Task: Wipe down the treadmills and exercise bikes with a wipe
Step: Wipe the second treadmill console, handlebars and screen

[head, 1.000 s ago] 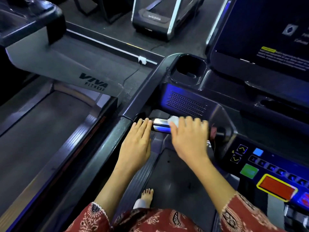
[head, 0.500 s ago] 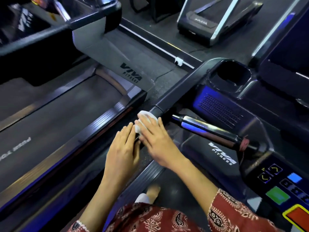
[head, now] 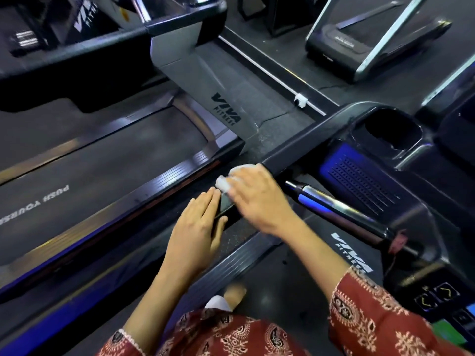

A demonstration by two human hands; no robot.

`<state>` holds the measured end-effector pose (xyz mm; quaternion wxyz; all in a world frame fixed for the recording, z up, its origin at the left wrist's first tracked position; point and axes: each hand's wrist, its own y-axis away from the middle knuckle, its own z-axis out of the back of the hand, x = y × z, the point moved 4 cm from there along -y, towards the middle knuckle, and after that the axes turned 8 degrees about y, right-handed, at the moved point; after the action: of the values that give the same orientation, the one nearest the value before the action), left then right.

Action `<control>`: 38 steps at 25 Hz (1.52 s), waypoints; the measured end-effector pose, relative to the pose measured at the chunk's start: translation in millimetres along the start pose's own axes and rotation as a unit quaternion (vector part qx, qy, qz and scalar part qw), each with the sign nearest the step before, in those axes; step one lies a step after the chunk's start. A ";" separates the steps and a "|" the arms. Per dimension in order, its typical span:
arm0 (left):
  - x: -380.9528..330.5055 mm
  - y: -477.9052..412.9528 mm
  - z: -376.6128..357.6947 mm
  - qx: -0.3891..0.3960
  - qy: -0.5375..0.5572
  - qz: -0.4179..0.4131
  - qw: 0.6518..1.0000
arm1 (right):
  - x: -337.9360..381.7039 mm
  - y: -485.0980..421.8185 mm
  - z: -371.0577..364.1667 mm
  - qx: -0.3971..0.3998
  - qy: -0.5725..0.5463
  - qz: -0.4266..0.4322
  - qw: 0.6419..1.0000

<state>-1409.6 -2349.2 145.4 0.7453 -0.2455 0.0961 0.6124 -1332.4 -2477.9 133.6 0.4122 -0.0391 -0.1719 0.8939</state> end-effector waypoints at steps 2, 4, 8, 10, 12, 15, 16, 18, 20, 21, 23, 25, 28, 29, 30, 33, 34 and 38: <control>0.1 -3.4 -0.6 0.013 -0.013 0.002 1.000 | -45.7 -11.8 7.3 -0.031 0.079 -0.101 0.991; -1.3 -5.1 -0.3 0.021 -0.013 0.008 1.000 | -66.3 -9.9 18.3 -0.054 0.074 -0.214 0.972; -3.7 -8.1 0.0 0.039 -0.007 0.019 0.999 | 10.5 13.0 10.3 -0.008 -0.036 -0.123 0.992; -6.6 -15.7 -0.9 0.055 0.005 0.018 0.998 | -0.4 17.5 7.6 0.011 -0.034 -0.148 0.988; -9.9 -27.3 -5.3 0.069 0.017 0.011 0.997 | -42.3 14.3 6.7 0.030 -0.019 -0.280 0.959; -16.8 -45.7 -15.7 0.092 0.031 -0.012 0.995 | -56.9 8.6 11.9 0.094 0.055 -0.299 0.948; -20.0 -52.3 -19.3 0.100 0.036 -0.022 0.994 | -43.4 10.8 11.1 0.133 0.075 -0.281 0.947; -26.1 -66.6 -25.8 0.114 0.055 -0.039 0.991 | -25.1 20.0 10.5 0.141 0.055 -0.252 0.956; -31.9 -82.1 -32.3 0.125 0.079 -0.053 0.988 | -38.9 19.3 19.8 0.119 0.022 -0.284 0.951; -34.8 -89.2 -35.2 0.128 0.089 -0.064 0.986 | -56.9 16.0 20.7 0.112 0.025 -0.313 0.943; -41.4 -101.6 -40.4 0.145 0.105 -0.092 0.980 | -93.1 7.5 24.7 0.118 0.030 -0.372 0.920; -45.3 -115.2 -45.5 0.161 0.126 -0.112 0.973 | -106.6 3.2 30.9 0.089 0.020 -0.396 0.914; -47.1 -133.4 -56.9 0.190 0.141 -0.132 0.963 | -83.7 6.1 27.0 0.022 -0.033 -0.397 0.917; -48.8 -139.2 -60.4 0.199 0.147 -0.130 0.960 | -79.4 6.1 27.8 -0.004 -0.036 -0.404 0.914; -50.8 -144.5 -63.3 0.206 0.155 -0.126 0.958 | -82.9 4.2 30.5 -0.025 -0.013 -0.408 0.913; -59.3 -165.8 -72.7 0.224 0.180 -0.114 0.951 | -121.3 -6.9 42.3 -0.082 0.081 -0.435 0.893; -63.5 -173.8 -76.7 0.227 0.185 -0.111 0.950 | -134.9 -8.9 44.7 -0.090 0.100 -0.445 0.886; -76.7 -201.1 -93.7 0.250 0.201 -0.090 0.943 | -157.6 -0.6 40.7 -0.110 0.090 -0.427 0.893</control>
<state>-1219.6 -2486.9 148.7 0.7998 -0.1769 0.3709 0.4375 -1237.0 -2606.9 160.7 0.7607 -0.0877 -0.2314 0.6001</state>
